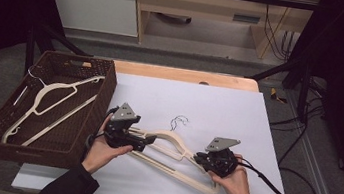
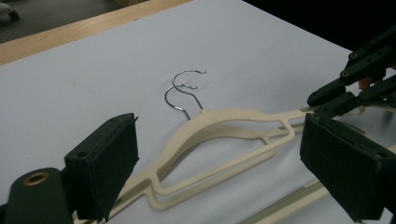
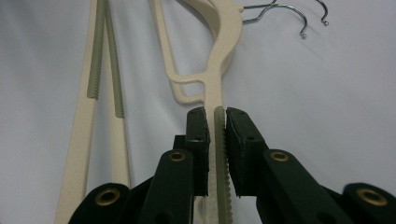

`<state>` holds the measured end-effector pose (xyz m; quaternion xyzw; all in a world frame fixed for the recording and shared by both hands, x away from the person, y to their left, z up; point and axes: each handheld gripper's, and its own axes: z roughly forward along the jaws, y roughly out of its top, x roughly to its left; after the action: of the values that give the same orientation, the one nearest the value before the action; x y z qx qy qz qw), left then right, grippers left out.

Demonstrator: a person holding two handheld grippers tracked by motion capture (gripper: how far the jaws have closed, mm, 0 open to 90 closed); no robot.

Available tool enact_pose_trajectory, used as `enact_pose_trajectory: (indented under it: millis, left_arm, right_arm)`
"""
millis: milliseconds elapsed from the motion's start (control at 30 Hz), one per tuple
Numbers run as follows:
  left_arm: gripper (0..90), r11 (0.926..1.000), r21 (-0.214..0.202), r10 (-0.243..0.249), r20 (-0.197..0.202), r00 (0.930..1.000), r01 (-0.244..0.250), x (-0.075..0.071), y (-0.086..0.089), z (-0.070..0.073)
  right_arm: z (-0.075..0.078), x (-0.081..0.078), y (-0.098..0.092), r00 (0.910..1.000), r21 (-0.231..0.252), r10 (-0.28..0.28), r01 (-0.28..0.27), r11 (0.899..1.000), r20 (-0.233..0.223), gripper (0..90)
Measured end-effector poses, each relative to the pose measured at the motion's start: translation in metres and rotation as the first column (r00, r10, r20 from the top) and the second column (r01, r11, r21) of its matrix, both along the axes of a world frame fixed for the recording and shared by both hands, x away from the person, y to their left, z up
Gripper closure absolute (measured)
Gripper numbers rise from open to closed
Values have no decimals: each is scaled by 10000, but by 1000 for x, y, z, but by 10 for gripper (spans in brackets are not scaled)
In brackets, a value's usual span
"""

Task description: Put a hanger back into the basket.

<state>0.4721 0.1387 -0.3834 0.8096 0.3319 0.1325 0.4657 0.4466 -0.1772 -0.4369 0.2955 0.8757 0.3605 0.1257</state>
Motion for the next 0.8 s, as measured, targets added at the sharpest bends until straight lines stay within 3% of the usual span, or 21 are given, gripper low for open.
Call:
enact_pose_trajectory:
  millis: [533,800]
  left_arm:
    - [167,9998,194,76,-549,9985,-65,43,-36,-12]
    - [235,9978,656,27,-810,9967,26,60,-58,-25]
  right_arm:
    - [5,-3,-1,9998,8,56,-56,10000,211,798]
    - [5,-3,-1,9997,-35,98,-97,9999,213,798]
